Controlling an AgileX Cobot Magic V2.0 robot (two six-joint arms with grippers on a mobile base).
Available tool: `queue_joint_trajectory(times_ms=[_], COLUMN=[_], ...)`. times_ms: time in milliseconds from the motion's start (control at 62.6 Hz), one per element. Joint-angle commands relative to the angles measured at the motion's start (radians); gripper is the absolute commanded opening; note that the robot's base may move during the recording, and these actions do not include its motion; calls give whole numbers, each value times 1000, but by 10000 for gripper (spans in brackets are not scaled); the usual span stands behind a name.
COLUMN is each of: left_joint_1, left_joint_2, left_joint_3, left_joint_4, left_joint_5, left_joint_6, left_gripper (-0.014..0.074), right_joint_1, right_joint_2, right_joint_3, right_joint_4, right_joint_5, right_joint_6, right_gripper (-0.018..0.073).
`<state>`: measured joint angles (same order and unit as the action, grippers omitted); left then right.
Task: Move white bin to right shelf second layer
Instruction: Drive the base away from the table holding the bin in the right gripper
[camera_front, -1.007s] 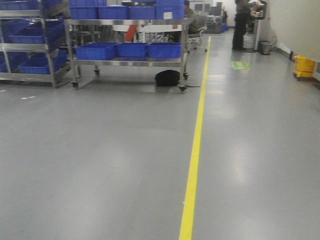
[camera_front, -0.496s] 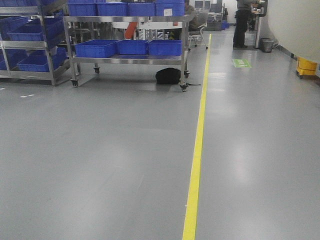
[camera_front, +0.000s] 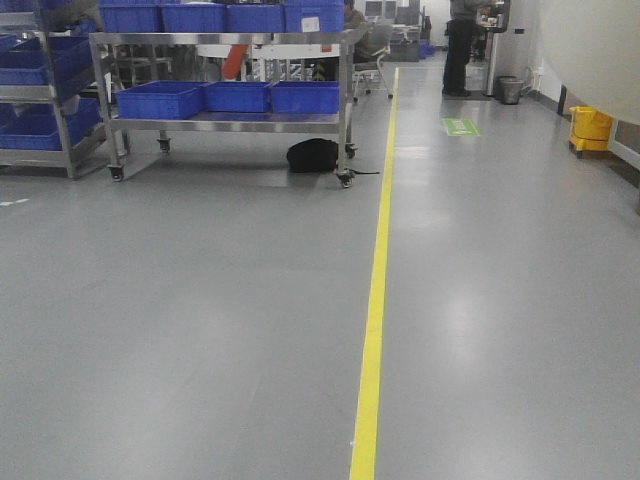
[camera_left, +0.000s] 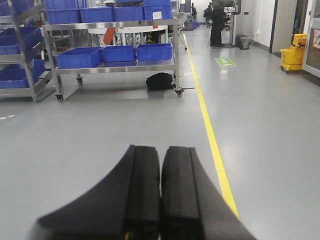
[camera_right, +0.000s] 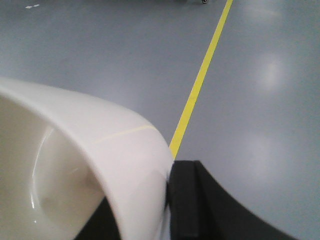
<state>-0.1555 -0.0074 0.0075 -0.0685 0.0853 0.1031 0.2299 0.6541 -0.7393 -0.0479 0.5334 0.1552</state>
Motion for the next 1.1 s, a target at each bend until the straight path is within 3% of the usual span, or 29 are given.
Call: queue_joint_trajectory(times_ms=[0,1087], left_joint_1=[-4,-4], left_joint_2=[-14,-14], left_joint_3=[37,37], left_joint_4=[-5,-5], left_joint_5=[-85,-85], left_joint_6=[-4,-4], left_gripper=[85,85], right_joint_1=[-7,-7], right_joint_2=[0,0], right_joint_3=[-33,-33], right_joint_4=[-5,-5], right_joint_5=[-101,-101], right_joint_6=[4,4], right_gripper=[57,57])
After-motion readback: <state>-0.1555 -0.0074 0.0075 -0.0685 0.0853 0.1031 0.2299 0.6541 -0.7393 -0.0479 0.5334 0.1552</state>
